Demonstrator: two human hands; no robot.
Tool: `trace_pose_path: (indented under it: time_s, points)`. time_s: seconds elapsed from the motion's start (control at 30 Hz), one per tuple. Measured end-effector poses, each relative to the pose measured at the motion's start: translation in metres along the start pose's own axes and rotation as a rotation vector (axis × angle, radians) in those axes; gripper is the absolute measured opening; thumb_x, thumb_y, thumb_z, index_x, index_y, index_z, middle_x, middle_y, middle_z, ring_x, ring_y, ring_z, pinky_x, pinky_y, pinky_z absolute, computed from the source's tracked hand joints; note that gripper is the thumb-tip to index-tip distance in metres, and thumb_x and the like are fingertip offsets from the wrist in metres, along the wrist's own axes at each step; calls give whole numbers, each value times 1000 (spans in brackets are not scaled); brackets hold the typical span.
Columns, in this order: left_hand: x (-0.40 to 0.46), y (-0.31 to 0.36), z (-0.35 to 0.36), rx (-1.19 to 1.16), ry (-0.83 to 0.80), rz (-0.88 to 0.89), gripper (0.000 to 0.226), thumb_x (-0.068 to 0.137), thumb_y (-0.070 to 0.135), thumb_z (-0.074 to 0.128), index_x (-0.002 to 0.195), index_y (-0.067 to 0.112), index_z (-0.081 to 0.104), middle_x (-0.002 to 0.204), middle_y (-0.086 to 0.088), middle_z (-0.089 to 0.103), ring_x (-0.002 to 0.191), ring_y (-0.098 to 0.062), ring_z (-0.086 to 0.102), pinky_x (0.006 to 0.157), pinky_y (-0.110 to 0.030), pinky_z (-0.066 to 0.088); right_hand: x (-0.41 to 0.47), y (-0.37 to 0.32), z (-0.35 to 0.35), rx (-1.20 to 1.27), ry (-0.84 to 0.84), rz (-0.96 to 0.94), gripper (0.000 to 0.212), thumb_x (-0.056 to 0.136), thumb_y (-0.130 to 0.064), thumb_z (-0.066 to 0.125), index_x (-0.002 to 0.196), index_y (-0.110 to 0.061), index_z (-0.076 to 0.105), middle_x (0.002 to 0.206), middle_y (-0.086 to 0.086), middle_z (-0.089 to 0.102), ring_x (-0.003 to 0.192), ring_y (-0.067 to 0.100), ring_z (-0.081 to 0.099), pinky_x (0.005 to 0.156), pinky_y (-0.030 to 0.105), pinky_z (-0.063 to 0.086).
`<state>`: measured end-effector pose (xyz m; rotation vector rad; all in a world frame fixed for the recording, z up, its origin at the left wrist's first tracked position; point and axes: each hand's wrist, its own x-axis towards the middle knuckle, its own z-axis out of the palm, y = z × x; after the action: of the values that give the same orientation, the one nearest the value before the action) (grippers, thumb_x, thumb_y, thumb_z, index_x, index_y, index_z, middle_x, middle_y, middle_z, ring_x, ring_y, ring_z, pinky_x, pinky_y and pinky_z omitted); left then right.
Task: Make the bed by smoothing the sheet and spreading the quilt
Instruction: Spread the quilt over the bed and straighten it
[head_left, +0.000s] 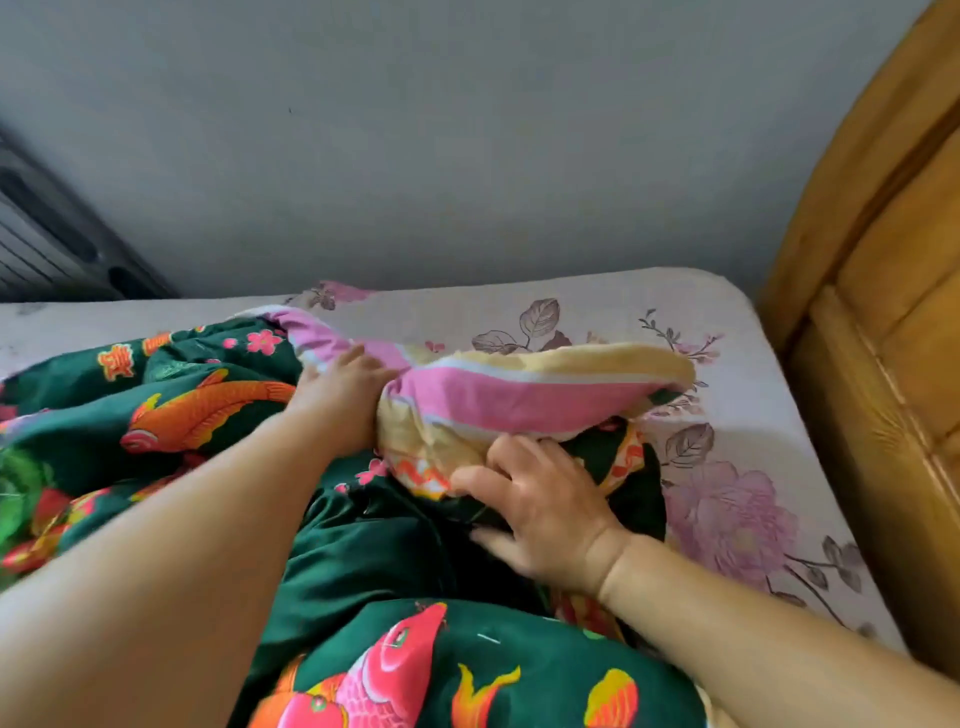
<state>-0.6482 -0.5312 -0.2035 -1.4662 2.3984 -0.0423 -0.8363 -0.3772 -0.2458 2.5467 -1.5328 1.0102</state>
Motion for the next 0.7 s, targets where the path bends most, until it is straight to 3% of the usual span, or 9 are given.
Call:
trace_pose_path:
  time_s: [0.07, 0.13, 0.2, 0.27, 0.3, 0.4, 0.53, 0.6, 0.7]
  points:
    - [-13, -5, 24, 1, -26, 12, 53, 82, 27, 57, 133, 27, 48, 138, 0, 50, 133, -24, 38, 113, -40, 29, -7, 1, -16, 262, 130, 152, 27, 79, -37, 65, 99, -20, 59, 85, 0, 54, 81, 12, 48, 76, 22, 42]
    - [-23, -8, 38, -46, 54, -49, 42, 81, 22, 57, 124, 22, 56, 126, -3, 59, 120, -24, 51, 103, -34, 39, -15, 19, -35, 288, 404, 567, 16, 88, -24, 61, 99, -13, 61, 93, 3, 54, 89, 13, 50, 82, 18, 41]
    - [-29, -5, 38, -200, 137, -173, 37, 84, 16, 53, 121, 18, 57, 118, -7, 63, 111, -28, 58, 89, -35, 48, -26, 42, -44, 189, 279, 1079, 29, 92, -20, 58, 118, -8, 55, 114, 12, 55, 106, 25, 52, 91, 31, 41]
    - [-33, 2, 29, -338, 189, -289, 36, 88, 14, 50, 124, 14, 54, 116, -12, 64, 107, -33, 61, 82, -37, 47, -33, 55, -39, 557, 77, 1466, 40, 93, -26, 59, 127, -7, 51, 129, 14, 55, 110, 31, 55, 89, 33, 43]
    - [-35, 4, 26, -369, 210, -327, 37, 90, 16, 47, 126, 12, 52, 117, -13, 64, 107, -35, 60, 81, -37, 47, -34, 59, -36, 845, 72, 1569, 34, 92, -27, 60, 120, -8, 56, 124, 12, 60, 99, 27, 60, 81, 30, 47]
    - [-43, 7, 25, -358, 242, -372, 44, 90, 28, 34, 127, 9, 50, 117, -17, 62, 106, -37, 60, 78, -36, 48, -37, 60, -33, 1166, -64, 1644, 24, 90, -30, 61, 102, -9, 65, 93, 9, 73, 68, 19, 67, 59, 25, 54]
    - [-62, 9, 17, -435, 193, -475, 40, 87, 30, 59, 121, 10, 55, 111, -22, 63, 102, -40, 60, 76, -37, 44, -29, 33, -29, 1372, -303, 1542, 13, 79, -17, 70, 85, -6, 70, 71, 13, 73, 58, 21, 71, 58, 33, 59]
    - [-70, 11, 12, -472, 193, -502, 43, 85, 32, 62, 121, 9, 56, 112, -23, 63, 104, -39, 59, 77, -36, 43, -20, 9, -28, 1322, -411, 1443, 16, 69, -6, 76, 84, -5, 70, 77, 14, 72, 63, 23, 69, 66, 31, 59]
    - [-76, 11, 5, -604, 236, -555, 40, 81, 30, 66, 113, 8, 59, 107, -23, 65, 100, -39, 60, 75, -35, 43, 0, 3, -38, 912, -157, 1326, 19, 70, 4, 72, 77, -12, 65, 77, 8, 66, 68, 22, 63, 66, 22, 53]
